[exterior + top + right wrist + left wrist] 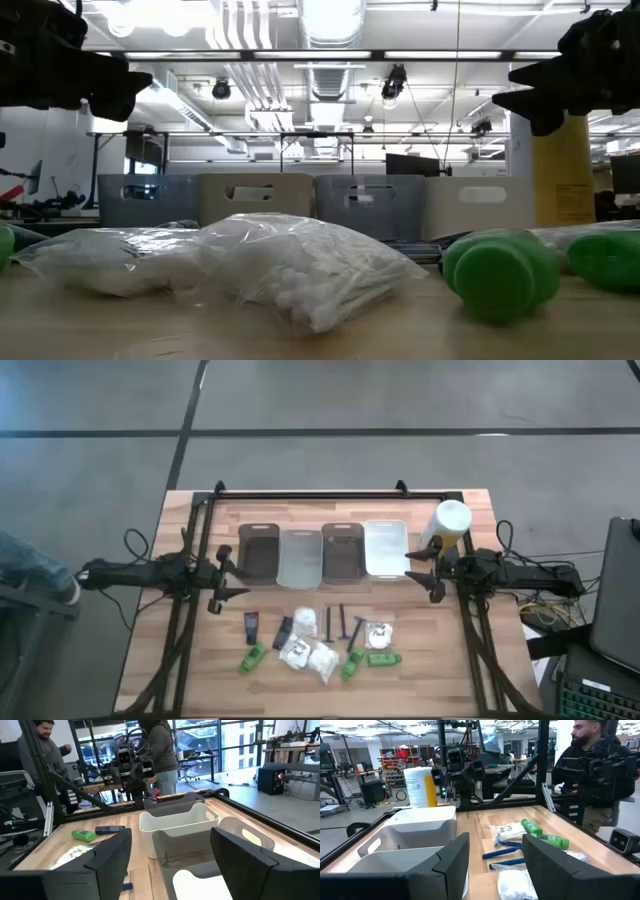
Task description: Pick & Place Travel size toiletries
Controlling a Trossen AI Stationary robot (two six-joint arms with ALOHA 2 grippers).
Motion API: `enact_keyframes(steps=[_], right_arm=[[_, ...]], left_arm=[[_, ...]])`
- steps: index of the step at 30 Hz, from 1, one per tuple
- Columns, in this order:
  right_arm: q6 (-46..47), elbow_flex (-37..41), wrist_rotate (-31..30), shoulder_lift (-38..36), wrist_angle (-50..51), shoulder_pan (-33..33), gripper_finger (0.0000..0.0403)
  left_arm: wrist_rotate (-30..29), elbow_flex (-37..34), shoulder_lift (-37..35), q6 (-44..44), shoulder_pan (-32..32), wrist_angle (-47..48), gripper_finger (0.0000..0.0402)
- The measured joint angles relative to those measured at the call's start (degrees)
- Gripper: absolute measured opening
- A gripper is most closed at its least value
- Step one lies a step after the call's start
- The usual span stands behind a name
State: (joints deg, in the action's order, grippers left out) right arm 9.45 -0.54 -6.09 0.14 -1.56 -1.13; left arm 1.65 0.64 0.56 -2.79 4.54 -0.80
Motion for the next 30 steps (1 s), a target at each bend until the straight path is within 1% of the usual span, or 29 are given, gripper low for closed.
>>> enact_keyframes(steps=[11,19,23,30], right_arm=[[0.00,0.00,0.00,0.00,-0.01,0.00,0.0235],[0.00,-0.01,-0.01,0.00,-0.01,0.01,0.0223],[0.00,0.00,-0.02,0.00,-0.01,0.01,0.0228],[0.00,0.00,0.00,0.00,0.00,0.01,0.0251]], left_arm=[[0.00,0.00,0.01,0.02,-0.01,-0.02,0.0188],[-0.01,0.00,0.02,0.02,-0.01,0.00,0.0188],[-0.02,0.00,0.01,0.01,0.00,-0.01,0.0188],[-0.02,0.00,0.01,0.02,-0.02,-0.02,0.0188]])
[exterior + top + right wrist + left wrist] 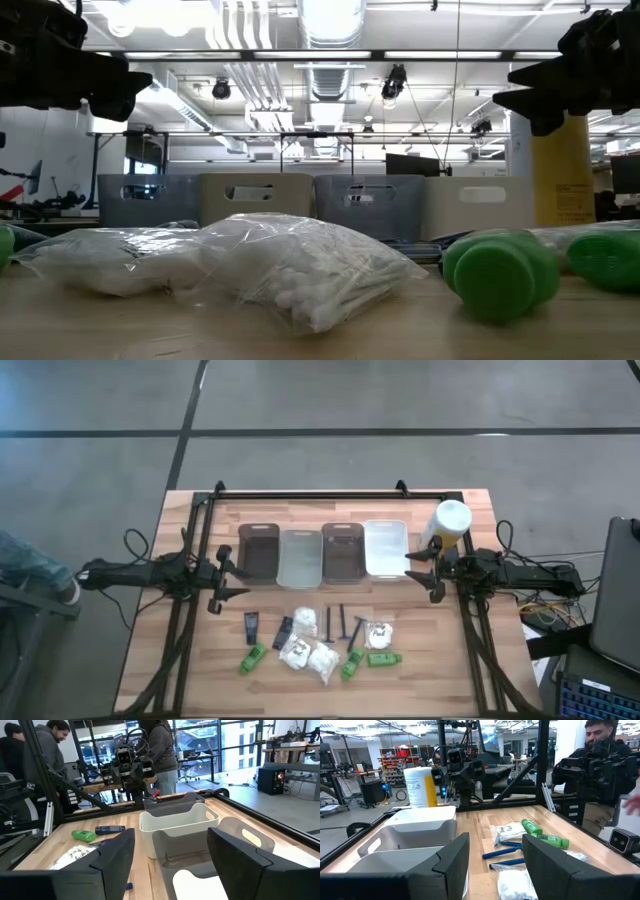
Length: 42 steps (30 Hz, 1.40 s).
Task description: Pick & Place Travel size toiletries
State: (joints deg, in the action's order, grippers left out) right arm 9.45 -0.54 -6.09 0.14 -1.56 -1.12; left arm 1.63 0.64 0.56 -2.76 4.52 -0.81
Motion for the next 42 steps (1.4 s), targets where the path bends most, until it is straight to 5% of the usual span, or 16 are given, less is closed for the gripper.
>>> enact_keyframes(steps=[5,14,26,35,42], right_arm=[[0.00,0.00,-0.01,0.00,-0.01,0.00,0.0268],[-1.00,0.00,-0.06,-0.02,-6.40,-0.03,0.0297],[31.59,-0.01,0.08,0.35,-26.53,-0.01,0.0335],[46.50,-0.08,-2.38,2.40,-30.61,0.82,0.0358],[55.57,-3.23,3.30,18.22,-30.08,10.34,0.0344]], left_arm=[[-0.11,0.00,0.01,-0.29,0.02,-0.02,0.0188],[-9.88,-0.04,0.02,-3.88,-0.05,-5.42,0.0188],[-10.12,-0.04,0.02,42.17,-0.05,-22.63,0.0188],[-15.70,-0.04,0.24,38.83,-0.05,-20.59,0.0188],[-16.28,-0.04,0.43,39.64,-0.05,-16.16,0.0188]])
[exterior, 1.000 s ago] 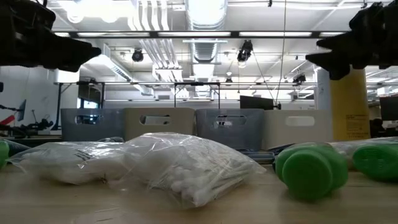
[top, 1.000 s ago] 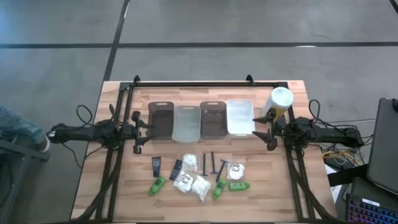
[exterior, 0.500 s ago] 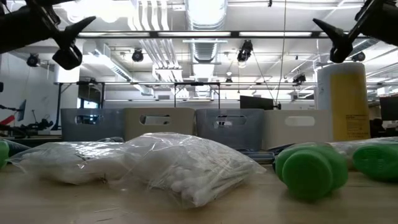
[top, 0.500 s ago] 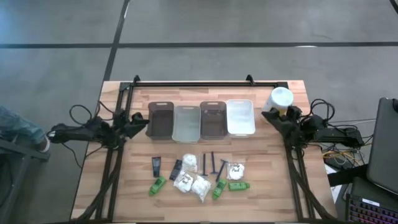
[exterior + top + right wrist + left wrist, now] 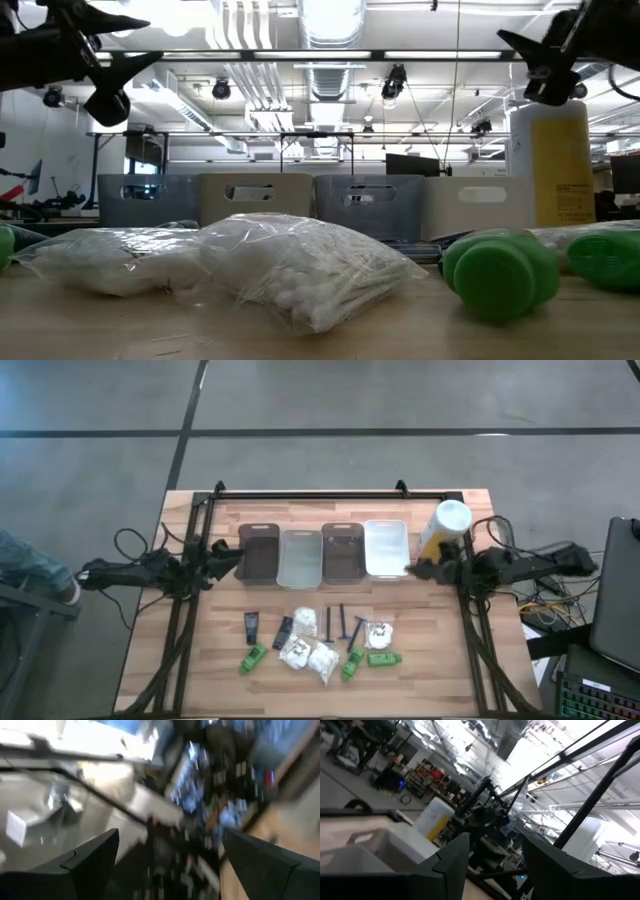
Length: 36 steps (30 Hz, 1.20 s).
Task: Pick & Place Travel size toiletries
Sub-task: Put the green shampoo into the white bin
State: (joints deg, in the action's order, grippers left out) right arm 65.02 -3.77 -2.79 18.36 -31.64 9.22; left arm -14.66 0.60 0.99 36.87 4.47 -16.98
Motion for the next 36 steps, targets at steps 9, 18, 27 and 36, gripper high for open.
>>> enact_keyframes(steps=[9,18,27,36], right_arm=[[6.06,-15.15,4.48,25.49,16.68,15.67,0.0303],[5.21,-31.61,6.78,43.21,46.40,21.67,0.0280],[0.56,-39.05,15.32,59.89,49.19,22.02,0.0306],[-10.75,-52.85,12.40,75.25,67.41,23.39,0.0303]], left_arm=[[0.00,0.00,0.00,0.39,0.00,0.86,0.0188],[-0.02,0.00,0.09,0.34,0.00,1.40,0.0188],[-0.09,0.00,0.11,-0.99,0.00,1.64,0.0188],[-0.07,0.00,0.11,-0.95,0.00,1.63,0.0188]])
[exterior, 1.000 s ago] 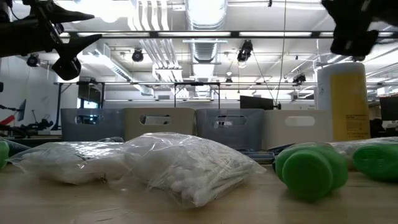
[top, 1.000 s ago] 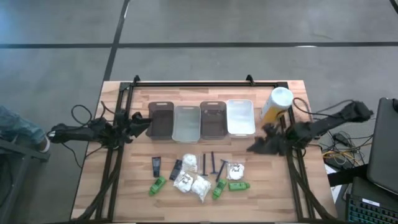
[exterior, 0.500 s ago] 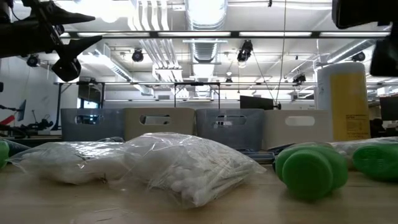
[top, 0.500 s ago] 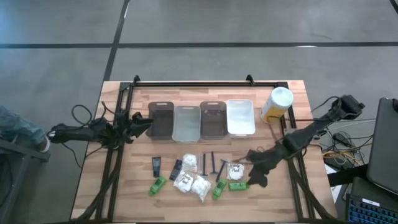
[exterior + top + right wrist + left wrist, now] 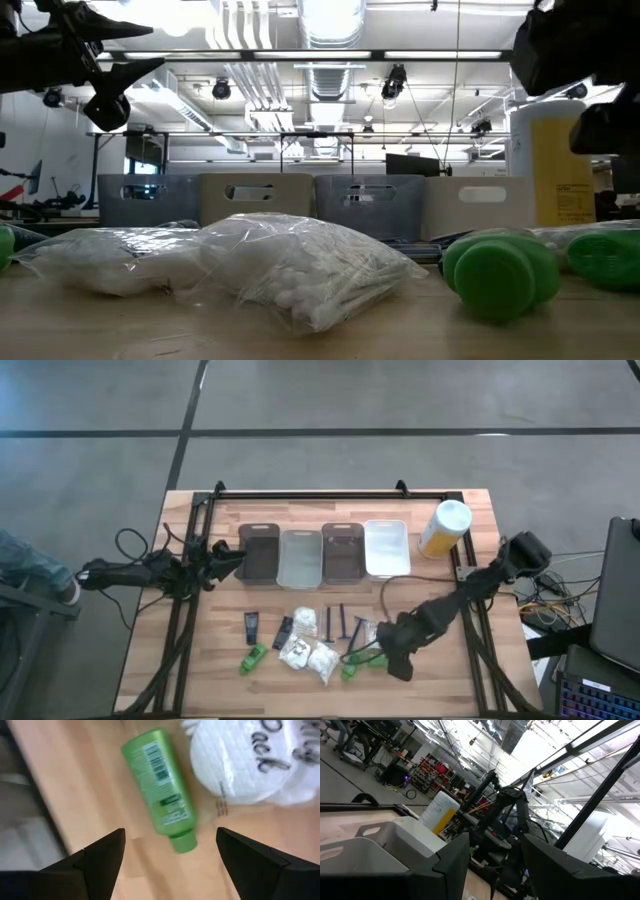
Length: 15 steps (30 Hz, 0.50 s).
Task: Pick & Place Travel size toiletries
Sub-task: Put the green shampoo into the white bin
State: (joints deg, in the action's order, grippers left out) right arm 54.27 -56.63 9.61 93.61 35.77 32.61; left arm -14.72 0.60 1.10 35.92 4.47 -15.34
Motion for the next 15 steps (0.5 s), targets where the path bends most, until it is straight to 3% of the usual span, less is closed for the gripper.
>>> enact_keyframes(steps=[11,15], right_arm=[[-3.88,-19.84,-12.50,14.98,16.77,4.30,0.0287],[-6.65,-23.34,-11.10,18.18,18.96,4.18,0.0300]], left_arm=[[0.07,0.00,0.00,0.04,0.01,0.01,0.0188],[0.07,0.00,0.01,0.04,0.02,0.01,0.0188]])
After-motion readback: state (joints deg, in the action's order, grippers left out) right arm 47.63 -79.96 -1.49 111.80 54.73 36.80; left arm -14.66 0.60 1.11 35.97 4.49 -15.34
